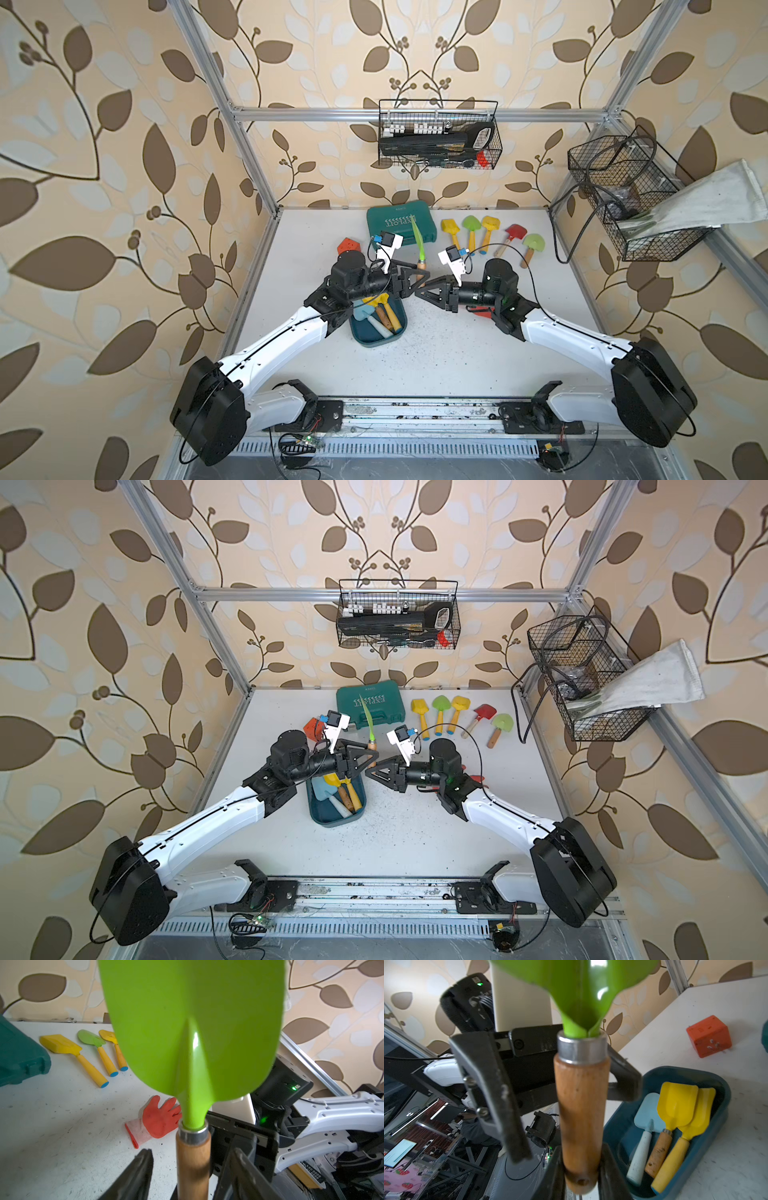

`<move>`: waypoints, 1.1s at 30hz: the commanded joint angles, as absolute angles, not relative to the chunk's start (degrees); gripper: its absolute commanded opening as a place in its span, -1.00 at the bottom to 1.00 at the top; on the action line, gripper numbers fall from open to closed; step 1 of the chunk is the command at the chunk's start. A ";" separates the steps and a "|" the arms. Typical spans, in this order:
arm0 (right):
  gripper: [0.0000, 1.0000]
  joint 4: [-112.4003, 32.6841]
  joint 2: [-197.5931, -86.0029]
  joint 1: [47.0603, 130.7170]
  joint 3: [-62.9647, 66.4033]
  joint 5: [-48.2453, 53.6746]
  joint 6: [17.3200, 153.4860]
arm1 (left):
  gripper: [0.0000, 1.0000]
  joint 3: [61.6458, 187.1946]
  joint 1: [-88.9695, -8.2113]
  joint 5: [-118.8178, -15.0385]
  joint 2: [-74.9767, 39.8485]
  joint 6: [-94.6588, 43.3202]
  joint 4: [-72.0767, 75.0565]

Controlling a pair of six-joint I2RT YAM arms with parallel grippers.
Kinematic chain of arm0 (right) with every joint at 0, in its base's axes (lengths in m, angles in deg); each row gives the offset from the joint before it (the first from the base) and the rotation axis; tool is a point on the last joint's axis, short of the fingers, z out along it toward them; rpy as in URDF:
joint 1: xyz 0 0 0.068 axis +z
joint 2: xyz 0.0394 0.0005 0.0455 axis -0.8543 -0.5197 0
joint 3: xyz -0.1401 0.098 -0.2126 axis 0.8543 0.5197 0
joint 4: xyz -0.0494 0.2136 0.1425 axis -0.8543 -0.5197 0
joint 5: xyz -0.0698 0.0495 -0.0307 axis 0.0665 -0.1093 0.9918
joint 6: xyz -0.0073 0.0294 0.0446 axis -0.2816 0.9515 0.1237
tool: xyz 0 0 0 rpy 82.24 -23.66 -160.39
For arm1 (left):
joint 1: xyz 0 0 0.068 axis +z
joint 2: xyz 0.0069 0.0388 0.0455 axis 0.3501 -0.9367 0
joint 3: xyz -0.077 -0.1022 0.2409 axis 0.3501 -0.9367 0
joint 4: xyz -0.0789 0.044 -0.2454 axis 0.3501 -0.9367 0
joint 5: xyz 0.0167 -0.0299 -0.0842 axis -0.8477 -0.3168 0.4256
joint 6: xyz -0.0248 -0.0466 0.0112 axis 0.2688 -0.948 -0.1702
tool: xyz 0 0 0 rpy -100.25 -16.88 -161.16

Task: Take the shovel out of the storage box
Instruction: Pick up the shovel from the storage box, then place the shovel at the center of the board.

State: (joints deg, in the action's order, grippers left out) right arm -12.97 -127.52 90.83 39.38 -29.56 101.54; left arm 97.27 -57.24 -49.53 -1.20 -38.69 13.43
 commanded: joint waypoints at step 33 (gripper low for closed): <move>-0.81 -63.55 -150.14 91.65 19.85 21.69 91.32 | 0.45 104.31 -56.61 -91.46 -6.11 -37.51 -27.21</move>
